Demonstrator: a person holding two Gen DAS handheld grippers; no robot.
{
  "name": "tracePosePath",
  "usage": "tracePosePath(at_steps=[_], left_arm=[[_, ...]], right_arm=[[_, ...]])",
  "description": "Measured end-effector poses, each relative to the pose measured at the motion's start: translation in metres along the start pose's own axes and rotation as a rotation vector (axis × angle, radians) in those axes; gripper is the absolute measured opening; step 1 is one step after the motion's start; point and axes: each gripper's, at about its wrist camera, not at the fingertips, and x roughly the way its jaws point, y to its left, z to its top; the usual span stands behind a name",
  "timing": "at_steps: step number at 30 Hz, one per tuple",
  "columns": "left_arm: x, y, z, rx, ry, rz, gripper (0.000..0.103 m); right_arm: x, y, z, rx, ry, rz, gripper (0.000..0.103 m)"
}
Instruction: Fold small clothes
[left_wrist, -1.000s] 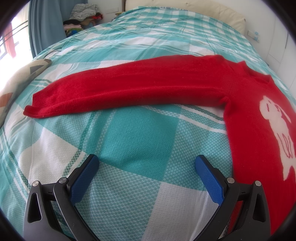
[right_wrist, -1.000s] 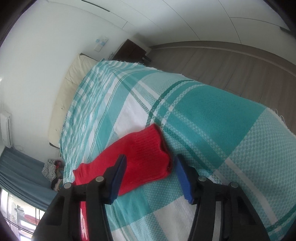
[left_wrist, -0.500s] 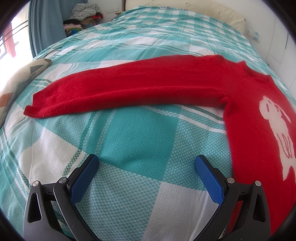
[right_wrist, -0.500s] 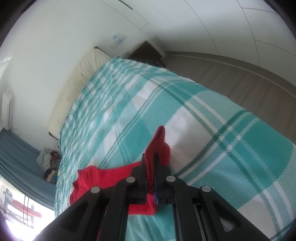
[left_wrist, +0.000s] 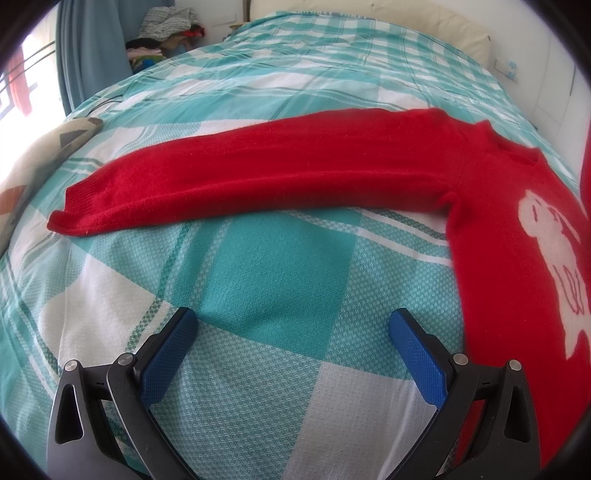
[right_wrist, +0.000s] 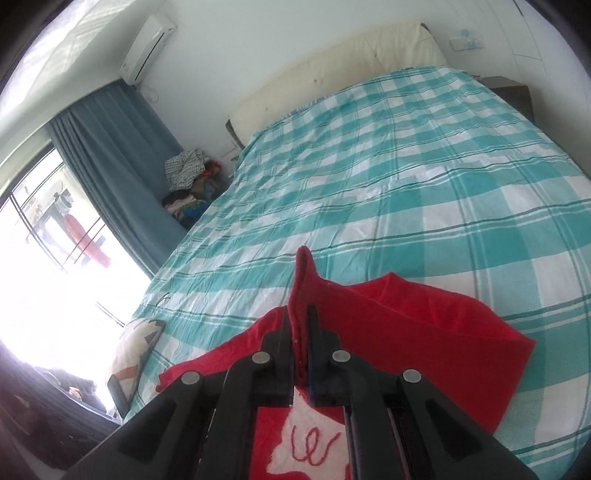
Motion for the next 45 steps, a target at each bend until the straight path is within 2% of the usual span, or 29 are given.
tracePosePath(at_steps=[5, 6, 7, 9, 11, 14, 17, 24, 27, 30, 32, 35, 38, 42, 45], left_arm=[[0.0, 0.0, 0.0, 0.0, 0.0, 0.0, 0.103], [0.0, 0.0, 0.0, 0.0, 0.0, 0.0, 0.103], [0.0, 0.0, 0.0, -0.001, 0.0, 0.0, 0.103], [0.0, 0.0, 0.0, -0.001, 0.0, -0.001, 0.103], [0.0, 0.0, 0.0, 0.001, 0.001, 0.002, 0.103], [0.0, -0.001, 0.001, 0.003, 0.001, 0.007, 0.103], [0.001, -0.002, 0.002, 0.007, 0.003, 0.013, 0.103], [0.001, -0.003, 0.001, 0.008, 0.003, 0.013, 0.103], [0.001, -0.004, 0.001, 0.013, 0.001, 0.019, 0.103], [-0.003, -0.001, 0.001, 0.003, -0.001, 0.0, 0.103], [-0.012, 0.006, 0.002, -0.007, 0.014, -0.036, 0.102], [-0.033, 0.033, 0.011, -0.063, 0.0, -0.103, 0.102], [-0.045, 0.086, 0.031, -0.196, -0.014, -0.151, 0.102], [-0.045, 0.177, 0.05, -0.422, -0.042, -0.137, 0.102], [-0.04, 0.227, 0.059, -0.522, -0.057, -0.138, 0.102]], right_arm=[[0.08, 0.019, -0.039, -0.029, 0.143, 0.029, 0.009], [0.092, 0.018, -0.047, -0.016, 0.173, 0.053, 0.018], [0.1, 0.016, -0.054, 0.001, 0.191, 0.081, 0.033], [0.104, 0.015, -0.069, 0.028, 0.196, 0.127, 0.045], [0.099, 0.009, -0.079, 0.036, 0.202, 0.151, 0.046], [0.073, 0.003, -0.092, -0.016, 0.181, 0.098, 0.047], [0.033, -0.007, -0.113, -0.135, 0.139, -0.026, 0.055], [-0.074, -0.048, -0.198, -0.292, 0.043, -0.27, 0.057], [-0.109, -0.063, -0.231, -0.297, -0.022, -0.339, 0.061], [-0.128, -0.08, -0.254, -0.249, -0.097, -0.381, 0.061], [-0.128, -0.089, -0.257, -0.194, -0.094, -0.414, 0.061], [-0.133, -0.084, -0.248, -0.215, -0.144, -0.397, 0.061], [-0.131, -0.074, -0.25, -0.269, -0.155, -0.402, 0.063], [-0.121, -0.065, -0.253, -0.301, -0.128, -0.384, 0.063], [-0.117, -0.055, -0.258, -0.358, -0.127, -0.399, 0.063]])
